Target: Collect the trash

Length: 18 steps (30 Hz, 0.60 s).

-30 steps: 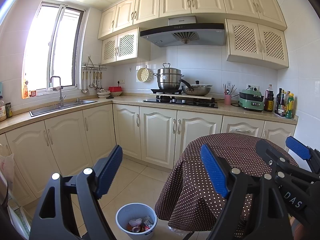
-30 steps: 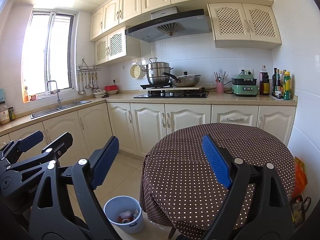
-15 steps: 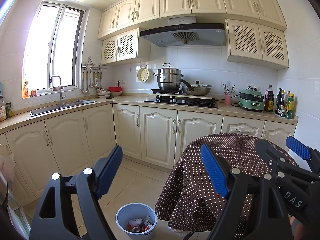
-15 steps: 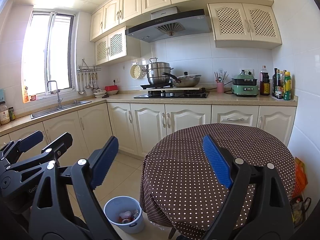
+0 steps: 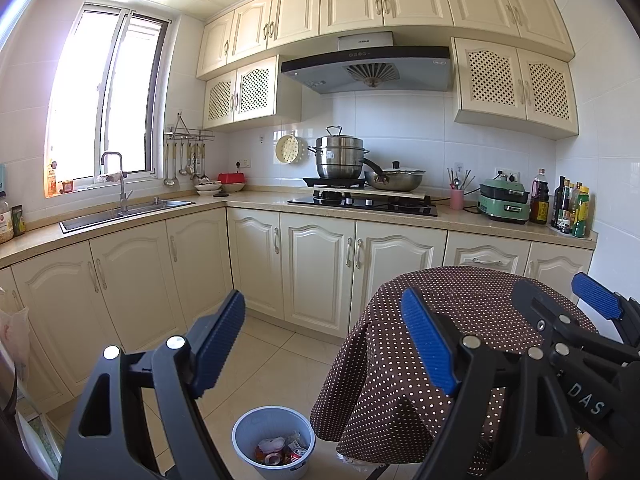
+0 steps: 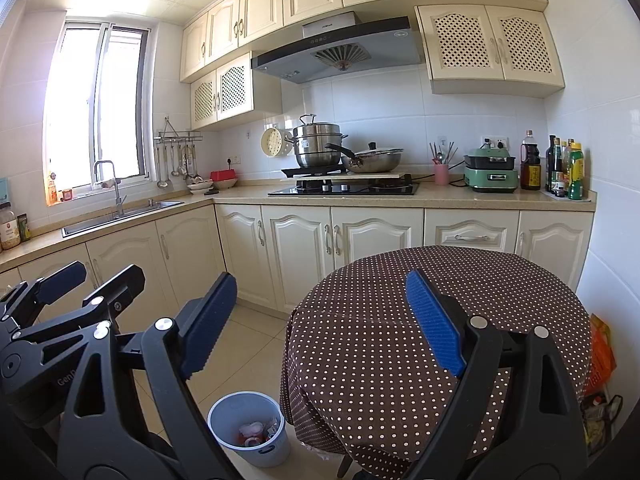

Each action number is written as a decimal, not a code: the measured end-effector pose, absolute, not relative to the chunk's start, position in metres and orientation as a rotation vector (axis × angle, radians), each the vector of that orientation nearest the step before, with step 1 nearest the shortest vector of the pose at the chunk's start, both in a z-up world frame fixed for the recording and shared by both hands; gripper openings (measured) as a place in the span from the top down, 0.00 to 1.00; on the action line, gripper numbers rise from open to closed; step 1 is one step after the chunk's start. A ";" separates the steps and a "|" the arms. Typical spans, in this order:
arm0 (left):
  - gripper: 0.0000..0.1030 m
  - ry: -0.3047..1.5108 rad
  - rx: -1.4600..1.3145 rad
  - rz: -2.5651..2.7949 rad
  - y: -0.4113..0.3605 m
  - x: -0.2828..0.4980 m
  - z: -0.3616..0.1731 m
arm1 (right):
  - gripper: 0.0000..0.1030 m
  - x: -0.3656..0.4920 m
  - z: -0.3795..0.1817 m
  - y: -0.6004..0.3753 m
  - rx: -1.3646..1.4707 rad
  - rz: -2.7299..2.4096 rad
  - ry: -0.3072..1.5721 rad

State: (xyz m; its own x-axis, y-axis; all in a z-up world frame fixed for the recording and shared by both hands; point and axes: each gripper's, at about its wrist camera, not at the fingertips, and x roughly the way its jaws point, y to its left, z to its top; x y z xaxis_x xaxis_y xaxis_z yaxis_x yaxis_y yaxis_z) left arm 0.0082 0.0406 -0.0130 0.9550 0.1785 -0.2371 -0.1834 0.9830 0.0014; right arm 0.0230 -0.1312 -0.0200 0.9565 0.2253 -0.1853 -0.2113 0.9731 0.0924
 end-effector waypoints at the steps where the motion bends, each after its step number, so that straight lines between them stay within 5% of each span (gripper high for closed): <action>1: 0.23 0.239 -0.020 0.184 0.041 0.008 -0.013 | 0.17 0.024 -0.020 -0.131 0.071 0.222 0.197; 18: 0.23 0.247 -0.018 0.184 0.045 0.010 -0.017 | 0.16 0.027 -0.024 -0.130 0.078 0.223 0.209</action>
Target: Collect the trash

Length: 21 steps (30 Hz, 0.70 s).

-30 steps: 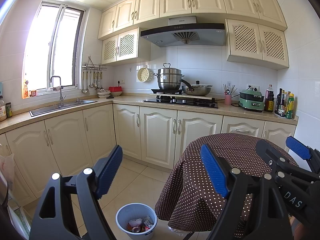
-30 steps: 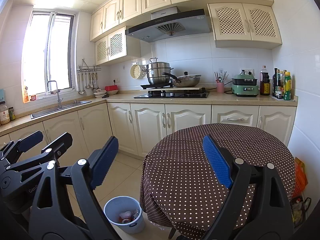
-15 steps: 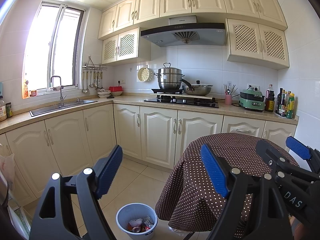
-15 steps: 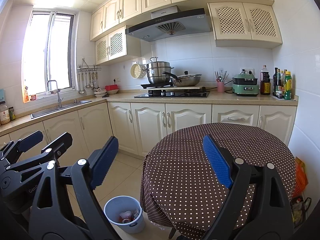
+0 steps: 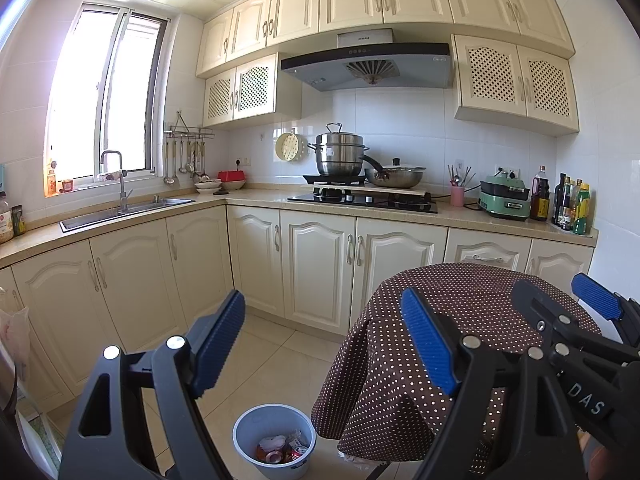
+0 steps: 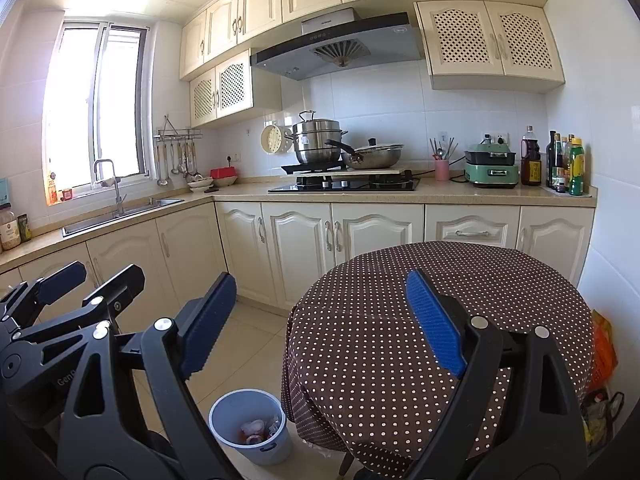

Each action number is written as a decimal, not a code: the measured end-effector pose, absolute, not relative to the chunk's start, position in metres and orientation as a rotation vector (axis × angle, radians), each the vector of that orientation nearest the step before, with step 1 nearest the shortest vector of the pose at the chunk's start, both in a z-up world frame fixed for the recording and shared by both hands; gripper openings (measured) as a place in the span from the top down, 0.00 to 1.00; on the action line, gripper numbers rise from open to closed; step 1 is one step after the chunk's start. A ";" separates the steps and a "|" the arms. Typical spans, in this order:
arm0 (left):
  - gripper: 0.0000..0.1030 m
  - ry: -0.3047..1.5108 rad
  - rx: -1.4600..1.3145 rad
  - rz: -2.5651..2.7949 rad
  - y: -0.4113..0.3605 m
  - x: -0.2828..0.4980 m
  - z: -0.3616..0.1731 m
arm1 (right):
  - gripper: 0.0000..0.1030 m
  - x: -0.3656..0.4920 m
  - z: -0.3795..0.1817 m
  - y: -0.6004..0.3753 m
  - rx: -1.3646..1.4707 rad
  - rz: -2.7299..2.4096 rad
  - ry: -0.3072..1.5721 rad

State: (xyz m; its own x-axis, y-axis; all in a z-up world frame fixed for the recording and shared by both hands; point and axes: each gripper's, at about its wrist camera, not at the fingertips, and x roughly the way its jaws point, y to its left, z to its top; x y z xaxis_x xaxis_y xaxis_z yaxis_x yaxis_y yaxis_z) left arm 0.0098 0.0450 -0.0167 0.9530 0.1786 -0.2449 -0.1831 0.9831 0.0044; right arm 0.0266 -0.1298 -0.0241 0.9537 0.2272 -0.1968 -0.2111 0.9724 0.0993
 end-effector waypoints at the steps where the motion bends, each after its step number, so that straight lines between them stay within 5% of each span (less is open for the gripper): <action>1: 0.23 0.248 -0.019 0.183 0.046 0.010 -0.017 | 0.16 0.027 -0.024 -0.130 0.078 0.223 0.210; 21: 0.23 0.279 -0.013 0.178 0.054 0.019 -0.024 | 0.15 0.034 -0.028 -0.128 0.091 0.220 0.224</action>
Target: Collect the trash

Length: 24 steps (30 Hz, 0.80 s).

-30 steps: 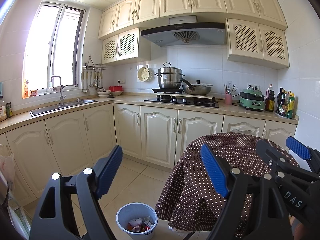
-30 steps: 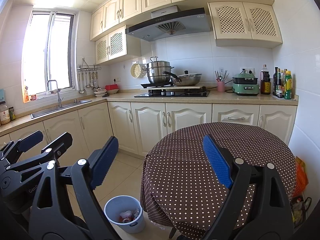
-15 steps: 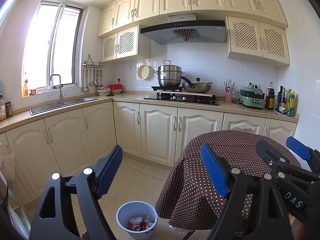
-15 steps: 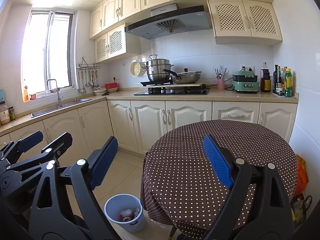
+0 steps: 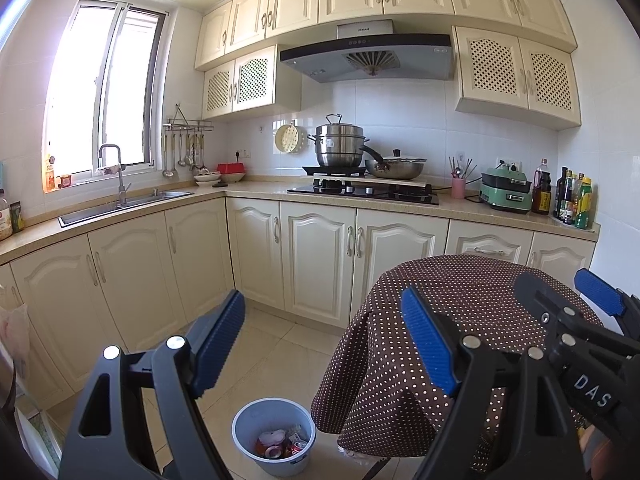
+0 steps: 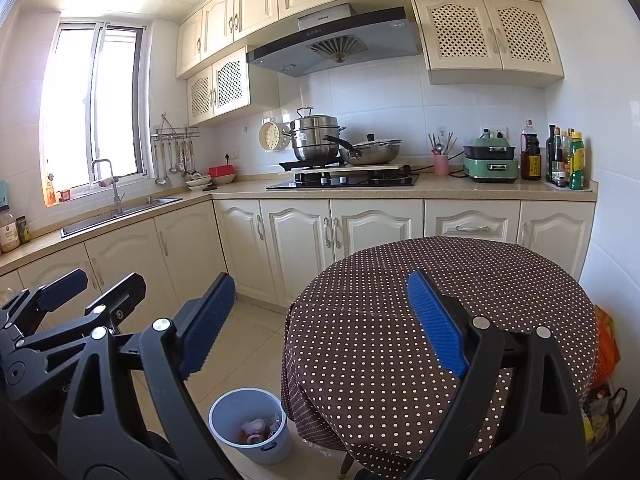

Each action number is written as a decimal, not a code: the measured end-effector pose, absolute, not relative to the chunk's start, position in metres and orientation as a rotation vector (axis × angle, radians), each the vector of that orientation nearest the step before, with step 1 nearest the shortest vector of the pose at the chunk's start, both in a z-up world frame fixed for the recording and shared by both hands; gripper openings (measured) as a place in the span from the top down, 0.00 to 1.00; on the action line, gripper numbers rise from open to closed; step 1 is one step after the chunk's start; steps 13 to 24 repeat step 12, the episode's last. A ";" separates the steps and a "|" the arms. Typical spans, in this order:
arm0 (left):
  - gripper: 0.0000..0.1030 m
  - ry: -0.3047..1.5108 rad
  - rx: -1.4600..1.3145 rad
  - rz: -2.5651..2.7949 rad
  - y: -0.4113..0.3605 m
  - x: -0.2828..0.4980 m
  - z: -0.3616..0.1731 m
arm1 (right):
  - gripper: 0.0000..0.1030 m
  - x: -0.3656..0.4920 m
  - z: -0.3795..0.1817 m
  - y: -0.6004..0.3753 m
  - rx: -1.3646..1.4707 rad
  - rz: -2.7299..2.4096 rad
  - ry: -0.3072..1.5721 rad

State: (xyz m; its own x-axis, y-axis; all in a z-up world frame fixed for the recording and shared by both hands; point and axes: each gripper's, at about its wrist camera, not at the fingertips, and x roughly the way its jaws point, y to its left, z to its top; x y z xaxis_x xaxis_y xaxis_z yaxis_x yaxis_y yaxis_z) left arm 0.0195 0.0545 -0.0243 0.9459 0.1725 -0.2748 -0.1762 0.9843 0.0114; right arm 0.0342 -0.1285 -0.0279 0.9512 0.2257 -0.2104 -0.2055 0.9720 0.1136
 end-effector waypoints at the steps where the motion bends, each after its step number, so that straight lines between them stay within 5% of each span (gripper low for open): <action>1: 0.23 0.280 -0.012 0.178 0.054 0.020 -0.025 | 0.15 0.035 -0.029 -0.129 0.092 0.220 0.225; 24: 0.23 0.365 0.002 0.171 0.048 0.048 -0.048 | 0.13 0.062 -0.048 -0.137 0.099 0.202 0.297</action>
